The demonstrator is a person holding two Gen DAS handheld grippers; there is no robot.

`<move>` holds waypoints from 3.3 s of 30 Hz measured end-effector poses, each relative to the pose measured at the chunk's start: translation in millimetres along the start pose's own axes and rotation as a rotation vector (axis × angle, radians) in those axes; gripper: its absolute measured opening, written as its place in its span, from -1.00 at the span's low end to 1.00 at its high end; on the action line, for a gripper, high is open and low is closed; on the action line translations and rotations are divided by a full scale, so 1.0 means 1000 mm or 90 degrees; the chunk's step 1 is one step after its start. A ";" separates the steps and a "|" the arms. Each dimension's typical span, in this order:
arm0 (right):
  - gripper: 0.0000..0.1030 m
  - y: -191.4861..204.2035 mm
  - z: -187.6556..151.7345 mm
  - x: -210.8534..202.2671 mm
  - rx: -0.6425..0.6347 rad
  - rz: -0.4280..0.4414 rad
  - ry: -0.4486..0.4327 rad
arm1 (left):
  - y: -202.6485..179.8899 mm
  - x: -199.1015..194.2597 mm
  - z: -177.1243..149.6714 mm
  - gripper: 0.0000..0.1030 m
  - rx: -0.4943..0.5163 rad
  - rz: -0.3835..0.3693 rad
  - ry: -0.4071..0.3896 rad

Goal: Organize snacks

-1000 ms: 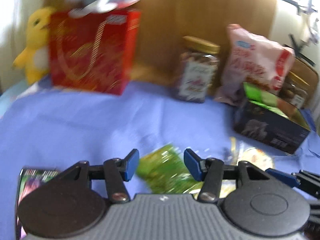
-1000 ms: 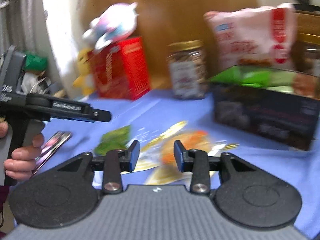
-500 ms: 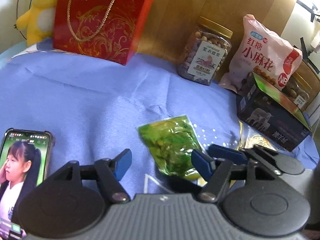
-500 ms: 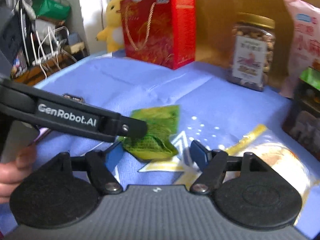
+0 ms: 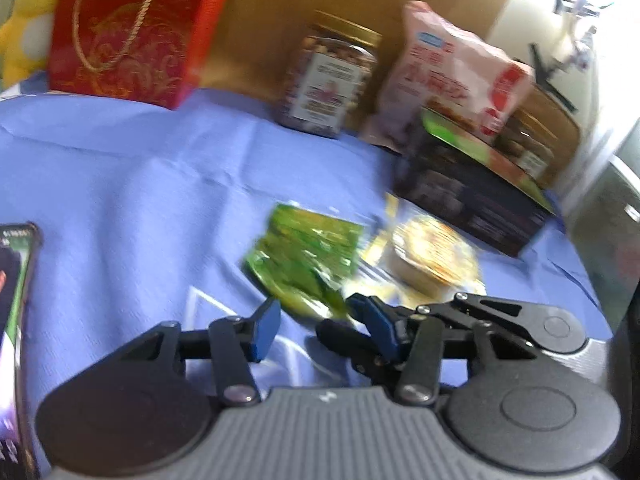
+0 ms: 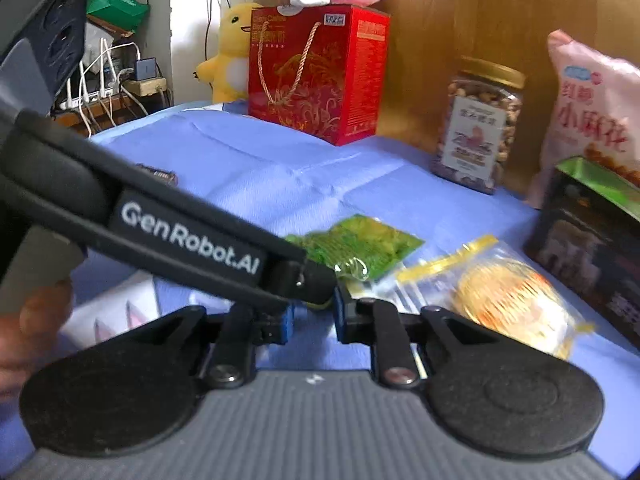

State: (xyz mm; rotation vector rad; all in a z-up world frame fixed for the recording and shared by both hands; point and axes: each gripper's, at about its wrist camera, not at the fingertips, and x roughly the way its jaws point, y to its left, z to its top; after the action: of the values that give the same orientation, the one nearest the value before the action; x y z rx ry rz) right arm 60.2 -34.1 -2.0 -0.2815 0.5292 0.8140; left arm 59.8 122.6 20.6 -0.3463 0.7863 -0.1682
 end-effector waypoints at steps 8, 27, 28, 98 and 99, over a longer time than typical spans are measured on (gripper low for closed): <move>-0.65 0.007 -0.047 -0.066 -0.048 0.004 -0.008 | -0.023 -0.011 -0.041 -0.04 0.030 -0.126 0.060; -0.57 -0.093 -0.010 0.005 0.477 0.190 0.046 | 0.053 0.023 0.046 0.18 -0.123 -0.056 0.035; -0.54 -0.093 -0.009 0.014 0.489 0.198 0.052 | 0.054 0.027 0.045 0.17 -0.124 -0.057 0.042; -0.58 -0.056 -0.089 -0.110 0.300 0.013 -0.044 | -0.088 0.020 -0.048 0.07 0.143 -0.161 0.076; -0.58 -0.054 -0.088 -0.110 0.292 0.007 -0.045 | -0.087 0.020 -0.048 0.07 0.140 -0.161 0.076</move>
State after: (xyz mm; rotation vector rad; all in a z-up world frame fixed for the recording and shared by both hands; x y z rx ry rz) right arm 8.5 -175.7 -13.4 0.1728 0.6344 0.6887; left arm 37.4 24.4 8.3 -0.2271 0.8311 -0.5130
